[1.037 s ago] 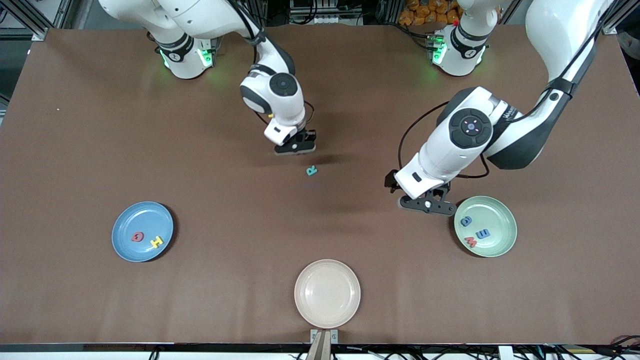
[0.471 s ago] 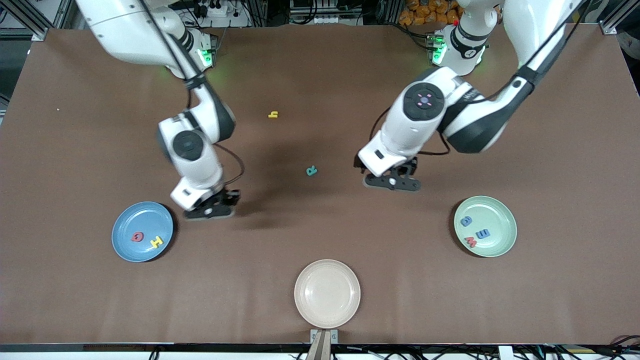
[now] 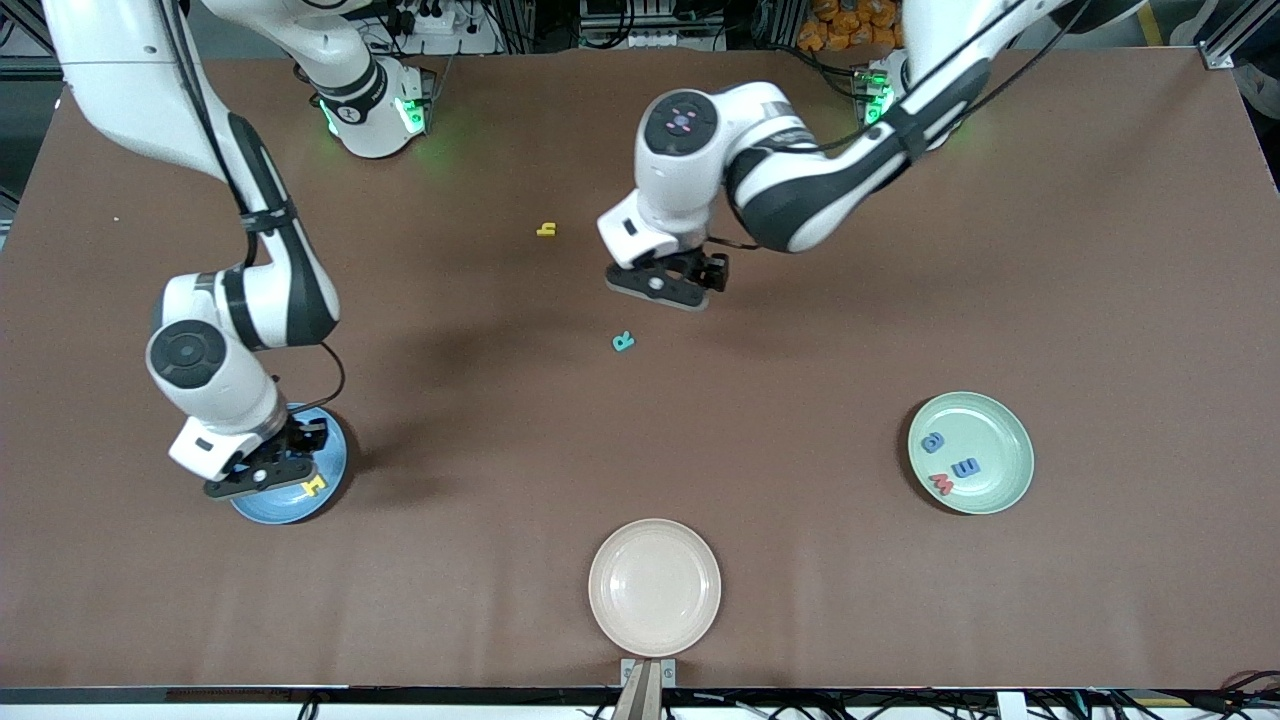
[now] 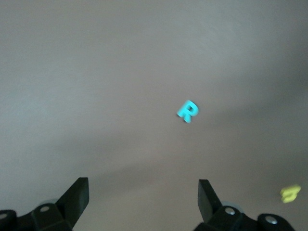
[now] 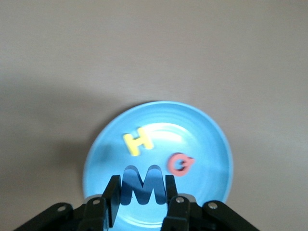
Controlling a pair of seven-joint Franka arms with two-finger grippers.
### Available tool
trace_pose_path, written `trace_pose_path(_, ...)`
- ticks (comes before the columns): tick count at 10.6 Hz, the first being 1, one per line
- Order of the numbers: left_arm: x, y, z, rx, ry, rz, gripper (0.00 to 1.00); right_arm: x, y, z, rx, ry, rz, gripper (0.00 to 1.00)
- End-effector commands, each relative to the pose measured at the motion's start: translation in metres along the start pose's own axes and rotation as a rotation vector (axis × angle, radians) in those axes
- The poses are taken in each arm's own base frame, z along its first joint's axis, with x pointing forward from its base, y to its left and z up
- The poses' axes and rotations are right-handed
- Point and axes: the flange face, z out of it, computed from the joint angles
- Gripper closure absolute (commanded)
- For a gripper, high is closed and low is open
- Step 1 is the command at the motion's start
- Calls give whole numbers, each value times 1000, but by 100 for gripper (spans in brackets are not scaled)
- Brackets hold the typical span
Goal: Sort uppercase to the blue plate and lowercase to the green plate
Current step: 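Carry the M to the blue plate while the left gripper moves to h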
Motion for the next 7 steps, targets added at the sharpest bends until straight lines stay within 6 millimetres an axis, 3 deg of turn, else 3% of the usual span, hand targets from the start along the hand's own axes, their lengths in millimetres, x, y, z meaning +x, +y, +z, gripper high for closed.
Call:
trace_pose_path(1,-8,39,27,-4,23,316,0,14,4,1,-19,5,-20,37)
trace_pose_path(2,-21,67,40,-3,18,461,0,13,8,2,-16,4,-5,0)
trace_pose_path(5,-61,146,91,-17,62,740,0,10,8,4,-12,-3,-2,0)
trace_pose_path(7,-85,186,122,-29,121,881,0,8,5,9,-9,-12,-4,0)
